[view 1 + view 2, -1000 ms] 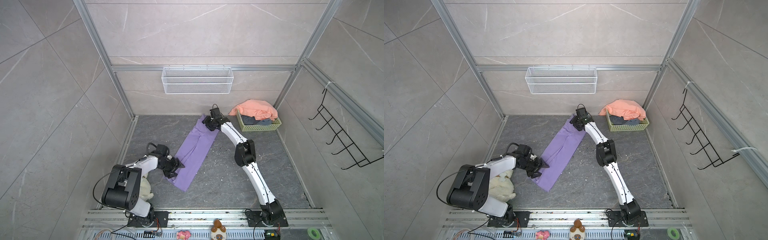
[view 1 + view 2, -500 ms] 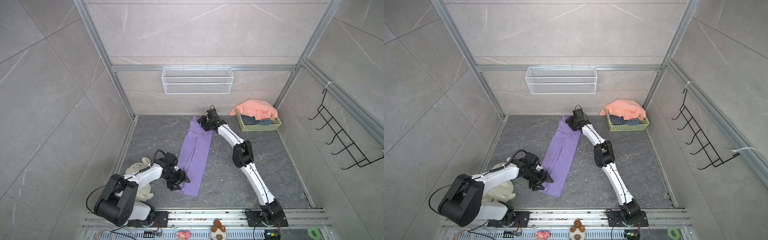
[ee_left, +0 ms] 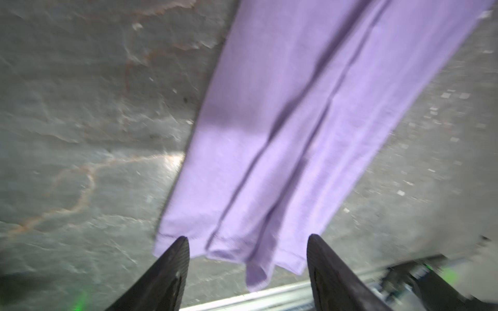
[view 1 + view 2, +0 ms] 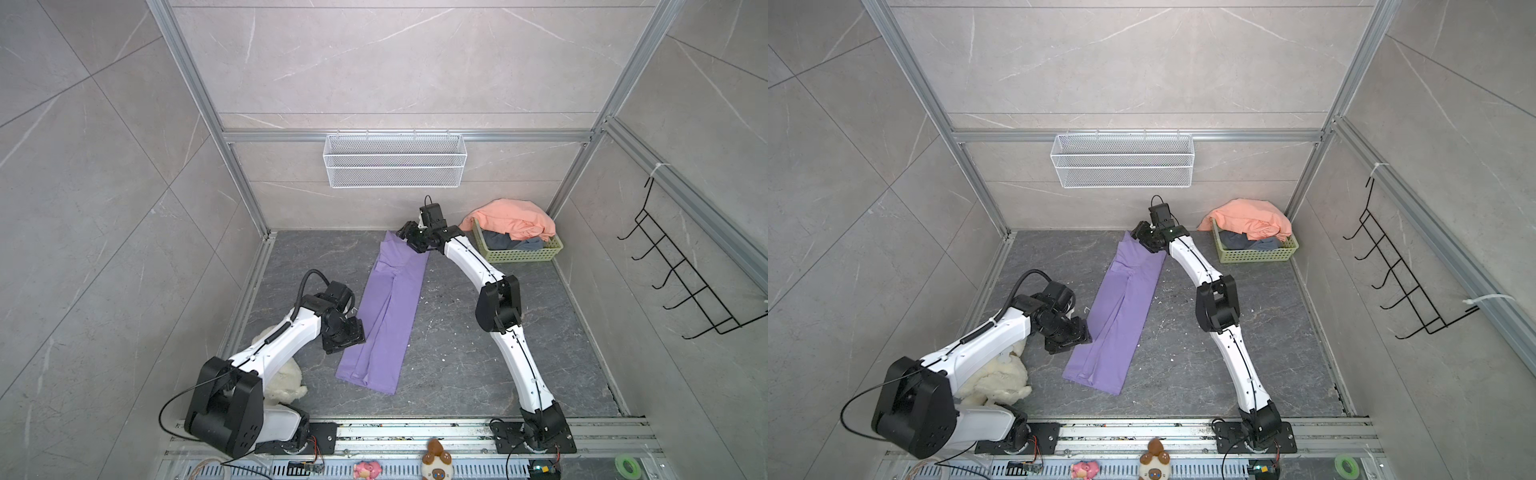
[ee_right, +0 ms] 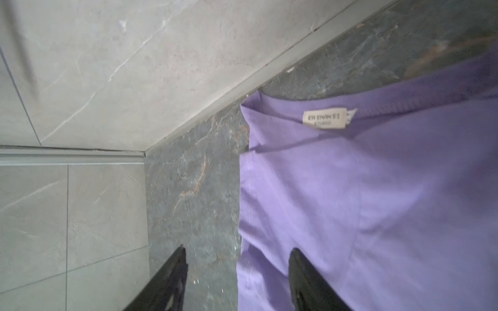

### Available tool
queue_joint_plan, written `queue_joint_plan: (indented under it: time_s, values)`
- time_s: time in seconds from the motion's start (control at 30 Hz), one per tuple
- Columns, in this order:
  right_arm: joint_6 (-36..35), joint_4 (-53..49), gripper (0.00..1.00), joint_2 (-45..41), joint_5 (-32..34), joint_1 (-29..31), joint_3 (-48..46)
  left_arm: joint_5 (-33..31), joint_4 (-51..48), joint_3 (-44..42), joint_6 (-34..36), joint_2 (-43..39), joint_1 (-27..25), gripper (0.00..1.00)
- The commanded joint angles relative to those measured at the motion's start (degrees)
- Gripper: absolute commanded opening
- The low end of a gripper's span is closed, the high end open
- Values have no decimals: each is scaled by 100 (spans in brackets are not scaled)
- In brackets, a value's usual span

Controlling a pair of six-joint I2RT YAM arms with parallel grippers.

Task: Fold and stack the t-shirts
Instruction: 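Swing the left gripper's end toward the robot, rotating the strip lengthwise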

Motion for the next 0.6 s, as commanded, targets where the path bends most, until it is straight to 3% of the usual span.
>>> queue_joint_plan:
  time_s: [0.0, 0.13, 0.3, 0.57]
  values:
    - [-427, -228, 61, -1160, 295, 213, -1368, -570, -219, 237, 584, 305, 12, 70]
    - [-90, 672, 61, -2421, 415, 237, -3670, -307, 145, 185, 737, 512, 10, 68]
    - [184, 1182, 61, -3323, 583, 289, -5350, 141, 661, 1, 592, 906, 10, 65]
    - [269, 1468, 62, -3500, 591, 363, -5976, 145, 1085, -240, 129, 1528, 6, 57]
